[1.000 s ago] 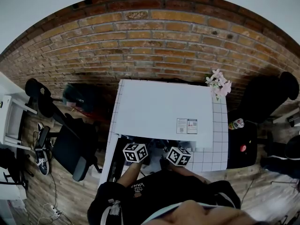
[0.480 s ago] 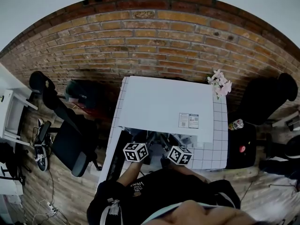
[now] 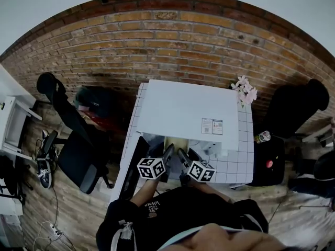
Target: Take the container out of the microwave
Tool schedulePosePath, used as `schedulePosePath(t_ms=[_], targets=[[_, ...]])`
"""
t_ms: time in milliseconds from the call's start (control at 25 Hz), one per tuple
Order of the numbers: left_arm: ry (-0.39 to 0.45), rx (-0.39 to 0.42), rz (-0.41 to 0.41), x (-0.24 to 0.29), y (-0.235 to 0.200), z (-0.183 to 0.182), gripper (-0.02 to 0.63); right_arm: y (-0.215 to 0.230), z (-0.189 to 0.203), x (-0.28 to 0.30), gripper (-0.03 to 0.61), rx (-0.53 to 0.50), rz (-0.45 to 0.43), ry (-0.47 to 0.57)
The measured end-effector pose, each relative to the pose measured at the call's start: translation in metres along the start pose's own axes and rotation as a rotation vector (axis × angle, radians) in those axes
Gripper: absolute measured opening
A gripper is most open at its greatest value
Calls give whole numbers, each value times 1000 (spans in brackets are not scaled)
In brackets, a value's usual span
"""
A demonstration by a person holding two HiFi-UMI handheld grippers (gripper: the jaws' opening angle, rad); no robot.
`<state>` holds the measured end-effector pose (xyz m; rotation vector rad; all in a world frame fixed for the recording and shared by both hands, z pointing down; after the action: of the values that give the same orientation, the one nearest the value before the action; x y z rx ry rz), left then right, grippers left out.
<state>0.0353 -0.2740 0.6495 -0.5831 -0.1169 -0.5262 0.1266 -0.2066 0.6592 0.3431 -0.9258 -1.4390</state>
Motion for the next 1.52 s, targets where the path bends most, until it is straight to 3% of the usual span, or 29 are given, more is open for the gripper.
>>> schedulePosePath(t_ms=[1120, 1520], targets=[[22, 3, 26, -91, 30, 31, 192, -35, 59, -68, 229, 14, -9, 39], [53, 3, -10, -97, 34, 28, 192, -40, 55, -68, 229, -2, -52, 14]])
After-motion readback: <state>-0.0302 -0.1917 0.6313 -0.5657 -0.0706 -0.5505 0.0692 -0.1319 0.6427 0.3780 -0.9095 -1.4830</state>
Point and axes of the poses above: the fingertips, and each gripper's own axes: x forward along the fingers, y to its right, z out of its underside, the point moved 3 cm from there along -x, backward along the fingers, and after that the axes turned 4 degrees about x, right-handed, at the moved point
